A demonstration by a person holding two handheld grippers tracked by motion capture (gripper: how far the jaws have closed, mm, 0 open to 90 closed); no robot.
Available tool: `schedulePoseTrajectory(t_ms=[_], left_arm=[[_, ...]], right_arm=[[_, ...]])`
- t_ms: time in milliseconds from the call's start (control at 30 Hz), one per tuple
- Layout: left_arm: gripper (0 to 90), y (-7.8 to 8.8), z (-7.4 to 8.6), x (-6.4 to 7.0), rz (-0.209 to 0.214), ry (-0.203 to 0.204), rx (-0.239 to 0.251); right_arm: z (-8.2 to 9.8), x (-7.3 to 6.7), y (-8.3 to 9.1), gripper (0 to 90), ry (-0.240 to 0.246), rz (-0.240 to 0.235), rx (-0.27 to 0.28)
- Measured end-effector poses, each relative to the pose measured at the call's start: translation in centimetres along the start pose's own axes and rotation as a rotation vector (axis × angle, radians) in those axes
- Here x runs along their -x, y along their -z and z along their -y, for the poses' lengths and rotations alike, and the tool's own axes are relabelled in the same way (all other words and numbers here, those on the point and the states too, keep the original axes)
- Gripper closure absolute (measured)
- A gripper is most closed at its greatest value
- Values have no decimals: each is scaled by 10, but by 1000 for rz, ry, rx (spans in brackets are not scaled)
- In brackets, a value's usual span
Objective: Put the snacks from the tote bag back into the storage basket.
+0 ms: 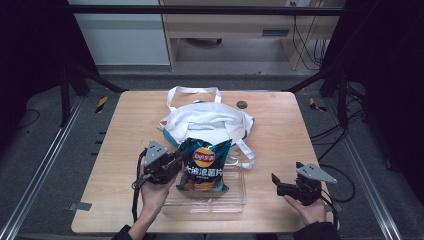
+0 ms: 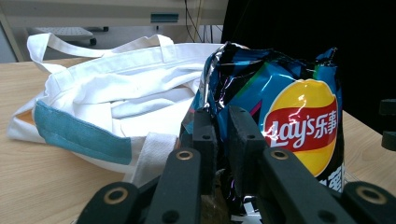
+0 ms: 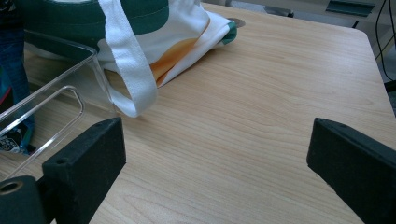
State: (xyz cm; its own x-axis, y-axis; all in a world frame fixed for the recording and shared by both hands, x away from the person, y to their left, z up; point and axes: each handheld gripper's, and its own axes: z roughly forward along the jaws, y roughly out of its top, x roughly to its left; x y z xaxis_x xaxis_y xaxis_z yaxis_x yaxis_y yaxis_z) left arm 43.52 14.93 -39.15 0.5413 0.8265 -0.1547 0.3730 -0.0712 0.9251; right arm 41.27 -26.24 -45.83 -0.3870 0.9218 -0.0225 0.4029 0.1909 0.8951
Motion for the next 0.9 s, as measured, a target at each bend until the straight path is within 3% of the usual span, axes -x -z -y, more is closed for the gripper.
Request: schedulePoseTrajectory(t_ms=[300, 500, 900], left_arm=[[732, 0, 1, 0, 9, -11, 6], [605, 2, 1, 1, 11, -36, -18], [469, 19, 3, -3, 28, -72, -32]], right_arm=[[0, 0, 0, 48, -5, 0, 0], [0, 1, 2, 48, -5, 2, 4], [0, 1, 4, 48, -6, 2, 10]])
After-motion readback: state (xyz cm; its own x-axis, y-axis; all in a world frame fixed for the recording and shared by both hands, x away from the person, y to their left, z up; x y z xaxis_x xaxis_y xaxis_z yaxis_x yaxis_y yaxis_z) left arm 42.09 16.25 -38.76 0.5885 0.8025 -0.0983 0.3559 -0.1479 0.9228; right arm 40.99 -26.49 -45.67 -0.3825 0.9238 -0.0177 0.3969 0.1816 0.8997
